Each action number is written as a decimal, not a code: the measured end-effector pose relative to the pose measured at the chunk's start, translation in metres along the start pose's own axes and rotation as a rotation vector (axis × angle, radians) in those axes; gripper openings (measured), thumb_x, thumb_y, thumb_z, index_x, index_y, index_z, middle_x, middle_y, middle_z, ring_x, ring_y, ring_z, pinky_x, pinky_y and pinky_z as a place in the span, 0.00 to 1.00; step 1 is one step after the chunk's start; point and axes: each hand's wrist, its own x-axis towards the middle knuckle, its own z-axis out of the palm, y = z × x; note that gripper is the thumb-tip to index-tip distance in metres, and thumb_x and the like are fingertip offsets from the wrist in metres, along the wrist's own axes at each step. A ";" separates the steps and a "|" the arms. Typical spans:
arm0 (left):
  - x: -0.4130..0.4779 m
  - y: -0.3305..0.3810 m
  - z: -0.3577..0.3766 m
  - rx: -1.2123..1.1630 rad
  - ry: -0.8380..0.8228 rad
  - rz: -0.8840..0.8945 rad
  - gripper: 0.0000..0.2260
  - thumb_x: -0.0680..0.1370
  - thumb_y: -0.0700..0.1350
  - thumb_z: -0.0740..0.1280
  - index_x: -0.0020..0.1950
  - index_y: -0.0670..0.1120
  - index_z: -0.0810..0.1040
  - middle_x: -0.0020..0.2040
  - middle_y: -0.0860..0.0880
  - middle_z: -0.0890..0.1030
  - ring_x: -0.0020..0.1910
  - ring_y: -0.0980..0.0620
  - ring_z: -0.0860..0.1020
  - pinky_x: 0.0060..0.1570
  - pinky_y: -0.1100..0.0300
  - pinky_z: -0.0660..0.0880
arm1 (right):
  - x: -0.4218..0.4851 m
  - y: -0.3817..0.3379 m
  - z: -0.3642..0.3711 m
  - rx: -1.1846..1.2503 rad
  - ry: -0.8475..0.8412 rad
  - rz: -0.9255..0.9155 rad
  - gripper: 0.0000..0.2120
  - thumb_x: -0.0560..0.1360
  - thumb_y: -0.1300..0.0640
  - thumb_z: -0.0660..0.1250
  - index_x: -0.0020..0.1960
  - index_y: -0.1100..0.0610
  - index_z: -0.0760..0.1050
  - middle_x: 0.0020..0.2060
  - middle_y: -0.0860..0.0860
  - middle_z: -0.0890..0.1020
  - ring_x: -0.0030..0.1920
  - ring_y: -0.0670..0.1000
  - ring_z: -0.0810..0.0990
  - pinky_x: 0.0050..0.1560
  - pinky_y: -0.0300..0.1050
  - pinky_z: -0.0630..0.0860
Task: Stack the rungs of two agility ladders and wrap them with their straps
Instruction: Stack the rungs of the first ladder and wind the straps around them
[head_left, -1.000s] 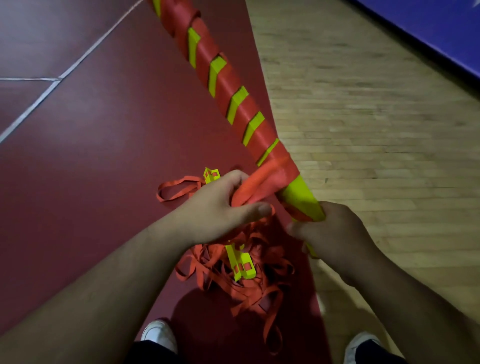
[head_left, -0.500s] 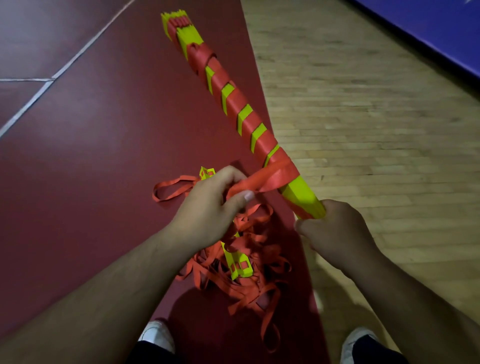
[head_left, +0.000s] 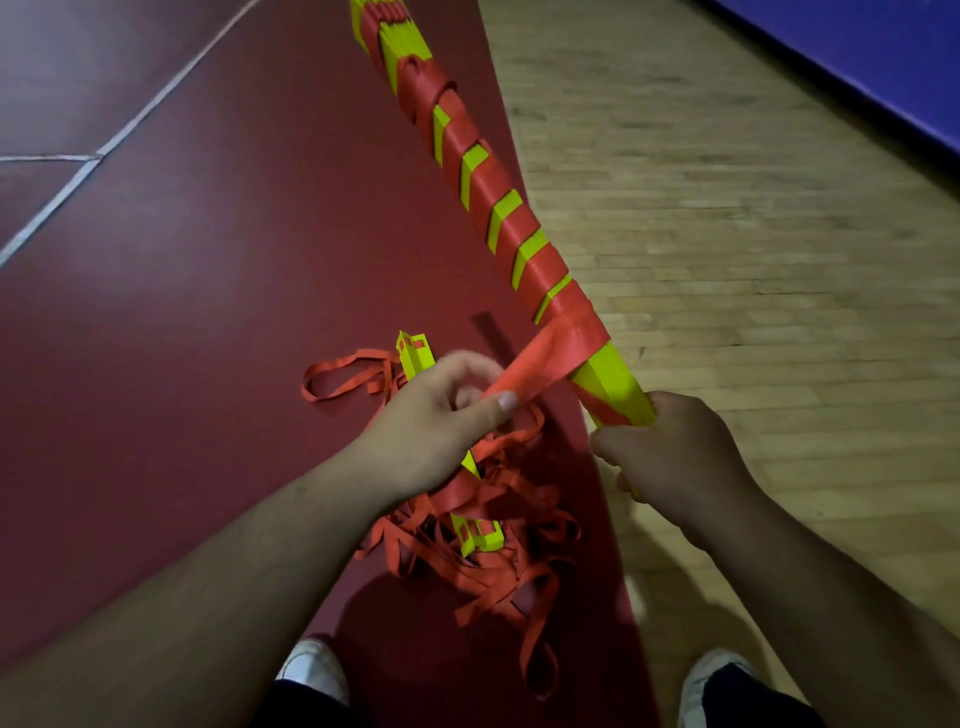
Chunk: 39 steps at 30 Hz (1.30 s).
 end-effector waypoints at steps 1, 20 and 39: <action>0.003 -0.005 0.000 -0.007 0.021 -0.027 0.07 0.79 0.46 0.68 0.55 0.48 0.73 0.33 0.49 0.78 0.20 0.61 0.65 0.21 0.68 0.61 | 0.000 0.000 0.000 0.017 -0.008 0.004 0.10 0.56 0.49 0.69 0.32 0.55 0.78 0.24 0.52 0.79 0.32 0.60 0.83 0.34 0.57 0.80; 0.000 -0.017 0.006 -0.133 -0.060 -0.131 0.11 0.85 0.42 0.58 0.47 0.44 0.77 0.34 0.48 0.78 0.31 0.51 0.75 0.35 0.58 0.71 | -0.026 -0.023 -0.009 1.049 -0.971 0.179 0.28 0.57 0.44 0.85 0.50 0.56 0.81 0.29 0.55 0.75 0.23 0.51 0.75 0.25 0.44 0.75; 0.009 0.020 0.003 -0.680 0.004 0.016 0.15 0.76 0.58 0.64 0.45 0.51 0.87 0.44 0.45 0.86 0.46 0.47 0.84 0.49 0.50 0.81 | -0.039 -0.019 0.000 0.939 -1.239 0.280 0.26 0.62 0.40 0.82 0.50 0.59 0.84 0.32 0.60 0.82 0.26 0.55 0.82 0.27 0.43 0.79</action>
